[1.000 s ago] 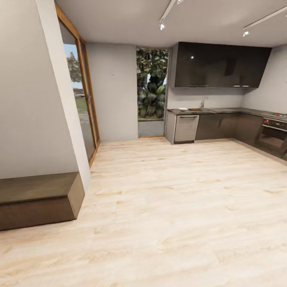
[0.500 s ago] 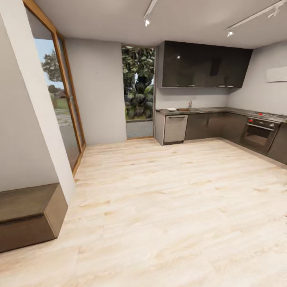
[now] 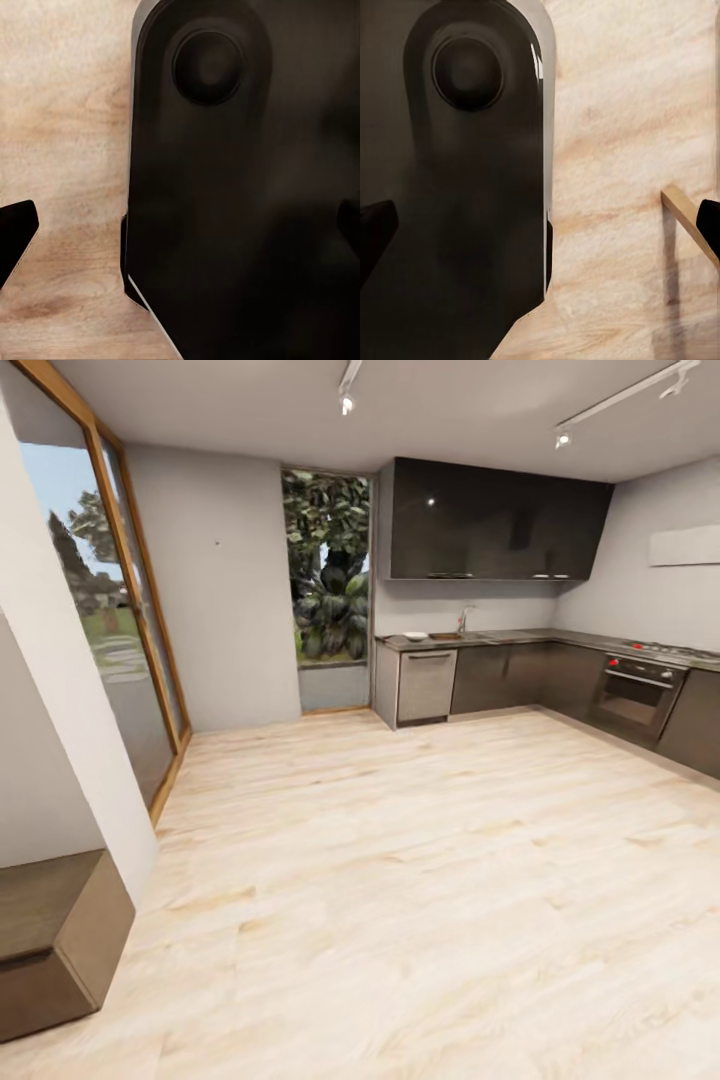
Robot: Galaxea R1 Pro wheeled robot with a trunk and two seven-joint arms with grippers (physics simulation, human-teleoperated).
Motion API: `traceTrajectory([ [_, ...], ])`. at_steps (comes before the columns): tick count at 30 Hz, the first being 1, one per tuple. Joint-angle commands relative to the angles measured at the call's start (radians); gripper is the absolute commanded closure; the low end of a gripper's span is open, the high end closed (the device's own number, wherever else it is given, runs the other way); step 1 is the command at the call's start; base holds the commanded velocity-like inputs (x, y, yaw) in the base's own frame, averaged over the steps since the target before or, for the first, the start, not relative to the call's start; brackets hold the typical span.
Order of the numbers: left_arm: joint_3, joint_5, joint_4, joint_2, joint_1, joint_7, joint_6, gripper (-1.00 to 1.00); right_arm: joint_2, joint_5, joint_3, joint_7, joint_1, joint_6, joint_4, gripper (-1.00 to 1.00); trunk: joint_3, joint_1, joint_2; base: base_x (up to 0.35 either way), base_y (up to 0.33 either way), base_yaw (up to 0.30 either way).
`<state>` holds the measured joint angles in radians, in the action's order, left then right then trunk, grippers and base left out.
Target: In the kitchen, take the Vidalia onion out of the sink, dice it on the chopping board with the paring knife, put the diced onion into the bowl on the countertop, then place both the paring knife and the chopping board into the sink.
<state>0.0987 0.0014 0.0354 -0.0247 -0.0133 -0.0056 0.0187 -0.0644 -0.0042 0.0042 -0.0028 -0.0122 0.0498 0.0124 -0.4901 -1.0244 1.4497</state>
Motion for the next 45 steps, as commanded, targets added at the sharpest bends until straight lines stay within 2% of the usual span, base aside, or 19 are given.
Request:
traceTrajectory([
  [1,0.007,0.000,0.001,0.000,0.000,-0.001,0.001,-1.00,0.000,0.000,0.000,0.000,-0.001,0.004,0.001,-1.00,-0.001,-0.001,0.000,0.342,0.000,-0.002],
  [15,0.007,0.000,0.001,0.000,0.000,-0.001,0.001,-1.00,0.000,0.000,0.000,0.000,0.000,0.004,0.001,-1.00,-0.001,-0.001,0.000,0.342,0.000,-0.003],
  [30,0.007,0.000,0.001,0.000,0.000,-0.001,0.001,-1.00,0.000,0.000,0.000,0.000,-0.001,0.004,0.001,-1.00,-0.001,-0.001,0.000,0.342,0.000,-0.221],
  [45,0.006,0.000,0.001,0.002,0.000,-0.001,0.001,-1.00,0.000,0.001,0.000,0.000,-0.001,0.003,0.001,-1.00,-0.001,-0.001,0.000,0.342,0.000,-0.014],
])
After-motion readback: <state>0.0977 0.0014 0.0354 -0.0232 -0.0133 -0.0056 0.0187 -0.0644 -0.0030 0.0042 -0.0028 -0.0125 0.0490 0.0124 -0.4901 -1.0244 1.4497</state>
